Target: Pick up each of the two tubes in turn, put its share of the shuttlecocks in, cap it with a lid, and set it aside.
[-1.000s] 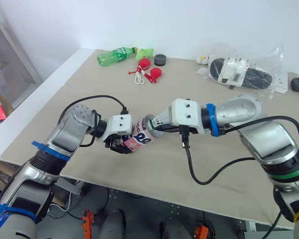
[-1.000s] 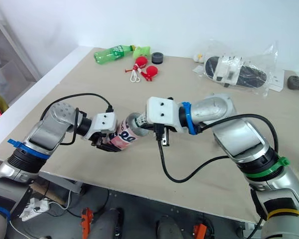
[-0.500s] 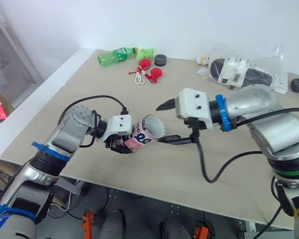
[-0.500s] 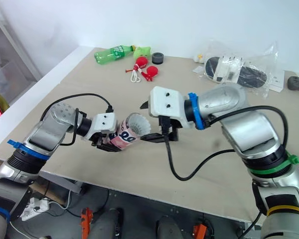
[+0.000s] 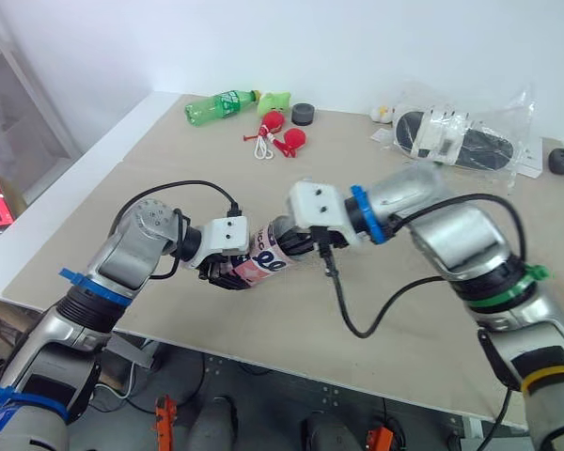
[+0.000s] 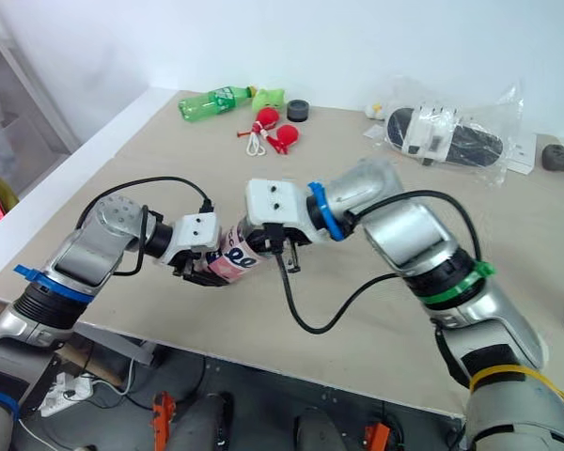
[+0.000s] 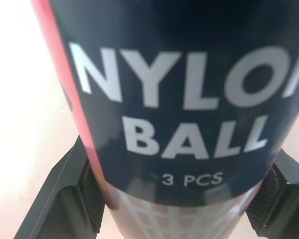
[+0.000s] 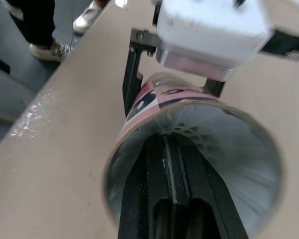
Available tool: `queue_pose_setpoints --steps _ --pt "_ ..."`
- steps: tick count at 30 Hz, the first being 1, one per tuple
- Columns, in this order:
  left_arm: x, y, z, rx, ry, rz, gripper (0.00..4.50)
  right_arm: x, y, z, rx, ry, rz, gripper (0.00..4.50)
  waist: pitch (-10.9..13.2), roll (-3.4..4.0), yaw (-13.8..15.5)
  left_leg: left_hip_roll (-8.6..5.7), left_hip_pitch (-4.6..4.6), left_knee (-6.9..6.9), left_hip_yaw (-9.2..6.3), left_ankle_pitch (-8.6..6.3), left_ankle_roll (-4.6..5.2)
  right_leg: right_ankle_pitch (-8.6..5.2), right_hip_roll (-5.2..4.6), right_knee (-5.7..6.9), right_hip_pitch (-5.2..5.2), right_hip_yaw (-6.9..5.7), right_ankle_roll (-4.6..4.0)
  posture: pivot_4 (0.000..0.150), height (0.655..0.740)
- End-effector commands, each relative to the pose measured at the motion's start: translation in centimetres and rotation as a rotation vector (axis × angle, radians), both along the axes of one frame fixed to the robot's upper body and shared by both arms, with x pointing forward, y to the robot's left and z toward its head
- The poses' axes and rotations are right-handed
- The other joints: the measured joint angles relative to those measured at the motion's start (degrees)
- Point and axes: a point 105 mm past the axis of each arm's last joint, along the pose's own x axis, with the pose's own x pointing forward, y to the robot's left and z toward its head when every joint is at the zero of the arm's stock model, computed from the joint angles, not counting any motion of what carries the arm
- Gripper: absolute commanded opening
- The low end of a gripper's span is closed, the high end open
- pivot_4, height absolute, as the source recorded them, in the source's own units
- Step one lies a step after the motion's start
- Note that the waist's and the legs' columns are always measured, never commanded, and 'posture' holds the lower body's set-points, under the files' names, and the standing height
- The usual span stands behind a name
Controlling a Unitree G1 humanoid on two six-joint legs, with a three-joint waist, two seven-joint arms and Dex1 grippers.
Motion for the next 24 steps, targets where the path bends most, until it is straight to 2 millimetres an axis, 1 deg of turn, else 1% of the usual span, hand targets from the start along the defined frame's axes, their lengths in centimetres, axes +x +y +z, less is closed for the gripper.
queue_pose_setpoints --steps 1,3,7,10,11,13,19,24 --pt "-1.0 -0.6 -2.3 0.021 0.076 -0.014 3.04 0.4 1.5 0.4 -0.019 -0.05 0.04 0.03 0.0 0.0 -0.01 0.0 0.0 0.0 -0.02 0.0 0.0 0.01 0.01 0.01 0.0 -0.02 -0.01 0.15 0.74" --pt "-1.1 -0.6 -2.4 0.02 0.076 -0.008 3.04 0.6 2.3 -0.6 -0.052 -0.051 0.06 0.03 0.0 0.0 0.0 0.05 0.01 0.0 -0.04 0.0 0.0 0.01 0.05 0.01 0.0 -0.05 -0.03 0.15 0.74" --pt "-1.2 -0.6 -2.4 0.014 0.078 -0.003 3.04 0.2 3.4 -2.0 -0.097 -0.036 0.105 0.03 -0.03 0.02 -0.11 0.21 0.07 0.0 -0.01 0.0 -0.01 0.06 0.2 0.01 0.02 -0.03 -0.13 0.15 0.74" --pt "-1.2 -0.7 -2.4 0.01 0.079 -0.001 3.04 0.0 3.8 -2.3 -0.106 -0.035 0.129 0.03 -0.09 0.07 -0.33 0.45 0.52 -0.11 -0.01 0.0 -0.01 -0.04 0.45 0.07 0.2 -0.05 -0.25 0.15 0.74" --pt "-1.2 -0.7 -2.5 0.01 0.079 0.0 3.04 -0.1 3.8 -2.2 -0.101 -0.036 0.132 0.03 -0.11 0.1 -0.37 0.46 0.66 -0.15 -0.01 0.0 -0.02 -0.15 0.46 0.07 0.24 -0.04 -0.46 0.15 0.74" --pt "-1.2 -0.8 -2.5 0.009 0.079 0.0 3.04 -0.1 3.4 -1.4 -0.085 -0.043 0.128 0.03 -0.14 0.15 -0.43 0.47 0.72 -0.16 -0.01 0.0 -0.02 -0.15 0.46 0.09 0.28 -0.02 -0.47 0.15 0.74" --pt "-1.2 -0.8 -2.6 0.01 0.079 -0.002 3.04 -0.4 1.8 1.9 -0.001 -0.05 0.104 0.03 -0.13 0.14 -0.17 0.39 0.56 -0.15 0.07 0.0 -0.03 -0.13 0.4 0.08 0.26 0.1 -0.49 0.15 0.74" --pt "-1.1 -0.7 -2.5 0.012 0.078 -0.003 3.04 -0.8 0.5 4.1 0.063 -0.047 0.084 0.03 -0.13 0.14 0.02 0.32 0.42 -0.17 0.03 -0.02 -0.06 -0.06 0.34 0.07 0.21 0.04 -0.34 0.15 0.74"
